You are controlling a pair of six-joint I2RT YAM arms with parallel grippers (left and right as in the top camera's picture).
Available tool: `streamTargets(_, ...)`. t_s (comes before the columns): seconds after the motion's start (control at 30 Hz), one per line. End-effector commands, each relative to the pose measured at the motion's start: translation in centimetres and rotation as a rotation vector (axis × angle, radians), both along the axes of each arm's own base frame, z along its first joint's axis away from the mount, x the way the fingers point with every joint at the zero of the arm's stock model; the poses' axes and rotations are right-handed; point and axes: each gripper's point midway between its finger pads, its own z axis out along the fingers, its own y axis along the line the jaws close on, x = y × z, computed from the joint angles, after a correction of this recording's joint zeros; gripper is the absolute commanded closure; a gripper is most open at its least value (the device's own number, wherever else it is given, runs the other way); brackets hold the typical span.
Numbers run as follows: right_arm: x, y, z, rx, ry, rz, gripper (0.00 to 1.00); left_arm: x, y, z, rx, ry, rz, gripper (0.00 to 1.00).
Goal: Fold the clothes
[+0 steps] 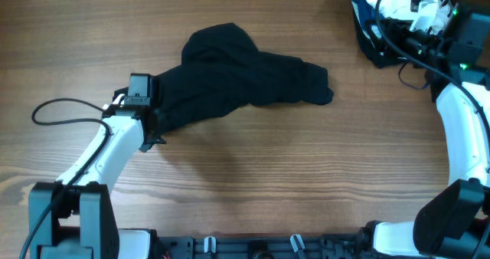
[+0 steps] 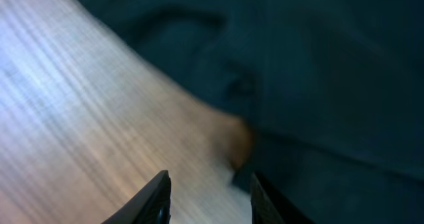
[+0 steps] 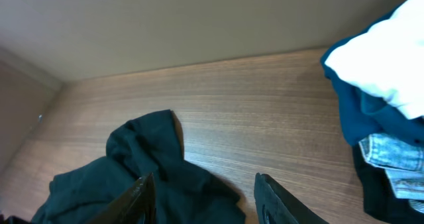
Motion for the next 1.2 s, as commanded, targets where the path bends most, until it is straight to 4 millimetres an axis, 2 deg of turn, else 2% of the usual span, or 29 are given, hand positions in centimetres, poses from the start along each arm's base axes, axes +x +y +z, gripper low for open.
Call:
streamTargets(0.0,0.1,0.9,1.2,-0.031,-0.039,0.025,0.51,0.9,-0.9,-1.0,-0.026,-0.010,-0.115,0.59)
streamTargets(0.03,0.1,0.9,1.2,-0.031,-0.039,0.025,0.51,1.3,-1.0,-1.4,-0.029,-0.011,-0.132,0.56)
streamTargets(0.07,0.1,0.8,1.1,-0.035,-0.036,0.019,0.51,1.5,-1.2,-1.9,-0.036,-0.010,-0.134,0.48)
streamTargets(0.1,0.0,0.8,1.0,-0.036,-0.030,0.016,0.51,1.6,-1.3,-3.1,-0.044,0.009,-0.136,0.45)
streamTargets(0.17,0.0,0.8,0.9,-0.035,-0.025,0.016,0.51,1.6,-1.3,-4.2,-0.043,0.032,-0.135,0.47)
streamTargets(0.2,0.0,0.7,0.7,-0.035,-0.021,0.016,0.51,1.7,-1.3,-4.7,-0.043,0.038,-0.134,0.51)
streamTargets(0.23,0.0,0.7,0.5,-0.033,-0.014,0.016,0.51,1.9,-1.3,-5.1,-0.042,0.033,-0.134,0.61)
streamTargets(0.3,-0.1,0.8,0.0,-0.028,0.009,0.014,0.51,3.6,-1.4,-4.7,-0.042,-0.037,-0.136,0.96)
streamTargets(0.4,-0.6,0.8,-0.6,-0.022,0.045,0.011,0.52,6.5,-2.6,-1.9,-0.082,-0.151,-0.196,0.96)
streamTargets(0.43,-0.9,0.9,-1.0,-0.016,0.071,0.011,0.53,8.0,-3.7,0.4,-0.112,-0.215,-0.283,0.96)
streamTargets(0.47,-1.3,0.9,-1.4,-0.010,0.098,0.012,0.54,9.5,-4.5,3.7,-0.125,-0.292,-0.348,0.96)
streamTargets(0.5,-1.7,0.9,-2.0,-0.005,0.136,0.005,0.56,11.0,-4.7,8.3,-0.106,-0.386,-0.382,0.96)
streamTargets(0.53,-2.1,1.0,-2.4,-0.002,0.162,0.002,0.56,11.6,-4.7,11.1,-0.090,-0.441,-0.401,0.96)
streamTargets(0.57,-2.5,1.0,-3.0,-0.001,0.196,-0.005,0.56,12.3,-4.8,15.1,-0.066,-0.523,-0.424,0.96)
streamTargets(0.6,-2.9,1.0,-3.4,0.003,0.225,-0.006,0.56,12.5,-4.8,18.1,-0.047,-0.590,-0.440,0.96)
streamTargets(0.63,-3.5,1.2,-3.9,0.011,0.260,-0.005,0.56,12.5,-4.7,22.3,-0.007,-0.685,-0.466,0.96)
streamTargets(0.67,-4.0,1.3,-4.3,0.018,0.288,-0.005,0.55,12.1,-4.3,25.2,0.033,-0.749,-0.462,0.96)
streamTargets(0.7,-4.3,1.3,-4.6,0.019,0.307,-0.006,0.55,11.5,-3.8,26.5,0.058,-0.779,-0.446,0.96)
streamTargets(0.73,-4.4,1.2,-4.8,0.014,0.320,-0.014,0.55,11.1,-3.4,26.9,0.076,-0.781,-0.432,0.96)
streamTargets(0.83,-4.7,1.3,-5.0,0.017,0.339,-0.015,0.55,10.6,-2.6,25.6,0.103,-0.720,-0.411,0.96)
streamTargets(0.93,-5.3,2.8,-5.8,0.008,0.382,0.012,0.55,11.0,-2.7,24.6,0.107,-0.688,-0.425,0.96)
streamTargets(1.03,-7.8,5.0,-9.2,-0.030,0.541,0.026,0.55,11.1,-2.7,24.2,0.107,-0.677,-0.428,0.96)
streamTargets(1.1,-10.5,7.6,-12.3,-0.038,0.670,0.098,0.55,11.2,-2.7,24.0,0.107,-0.674,-0.428,0.96)
streamTargets(1.17,-12.6,8.8,-14.8,-0.057,0.750,0.125,0.55,11.2,-2.7,24.0,0.107,-0.674,-0.428,0.96)
